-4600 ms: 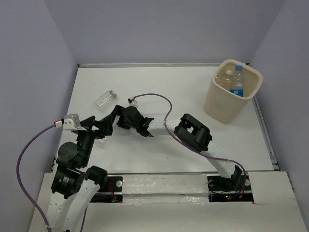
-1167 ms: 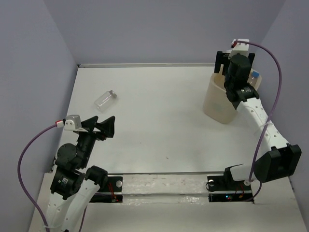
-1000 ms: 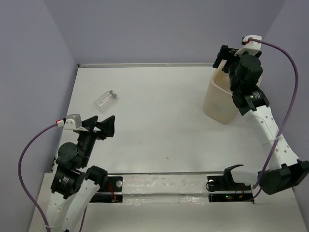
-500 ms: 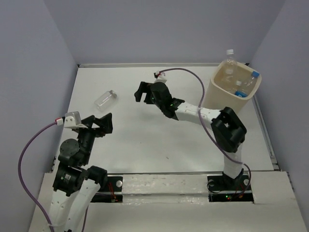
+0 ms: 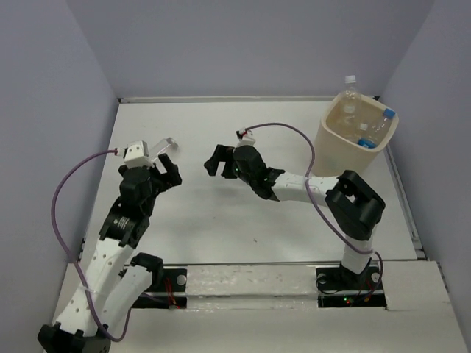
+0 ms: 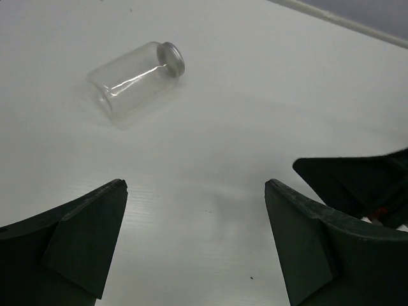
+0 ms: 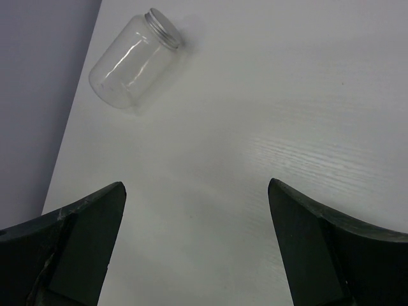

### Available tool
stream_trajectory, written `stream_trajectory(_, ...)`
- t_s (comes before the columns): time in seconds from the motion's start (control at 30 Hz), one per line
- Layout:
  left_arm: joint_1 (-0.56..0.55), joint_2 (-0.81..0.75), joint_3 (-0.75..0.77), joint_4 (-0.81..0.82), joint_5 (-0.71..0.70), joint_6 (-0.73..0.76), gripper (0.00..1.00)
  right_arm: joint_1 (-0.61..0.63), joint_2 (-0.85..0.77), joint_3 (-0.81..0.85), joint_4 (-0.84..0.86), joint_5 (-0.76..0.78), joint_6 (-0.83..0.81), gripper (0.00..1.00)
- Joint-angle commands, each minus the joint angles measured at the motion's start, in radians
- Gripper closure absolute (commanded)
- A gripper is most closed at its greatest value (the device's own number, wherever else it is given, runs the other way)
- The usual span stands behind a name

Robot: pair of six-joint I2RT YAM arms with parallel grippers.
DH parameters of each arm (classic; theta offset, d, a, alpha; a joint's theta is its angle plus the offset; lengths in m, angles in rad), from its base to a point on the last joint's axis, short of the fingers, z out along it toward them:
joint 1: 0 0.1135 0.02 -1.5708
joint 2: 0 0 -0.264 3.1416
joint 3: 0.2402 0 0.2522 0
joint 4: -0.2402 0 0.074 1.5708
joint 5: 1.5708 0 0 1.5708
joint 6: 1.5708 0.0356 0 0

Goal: Put the plastic bottles in the bin

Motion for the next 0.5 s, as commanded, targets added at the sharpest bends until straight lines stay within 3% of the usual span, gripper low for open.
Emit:
stream_trajectory(0.0, 0.006, 0.213, 0.131, 0.027, -0.079, 0.075, 0.01, 0.006, -0.125, -0.131, 0.091, -0.079, -0.044, 0.02)
stream_trajectory(0.27, 0.009, 0.585, 0.270, 0.045, -0.278, 0.224, 0.01, 0.043, -0.281, -0.299, 0.097, -0.091, -0.114, 0.02)
stream_trajectory(0.47, 0.023, 0.798, 0.339, 0.111, -0.272, 0.377, 0.01, 0.103, -0.317, -0.354, 0.095, -0.056, -0.148, 0.01)
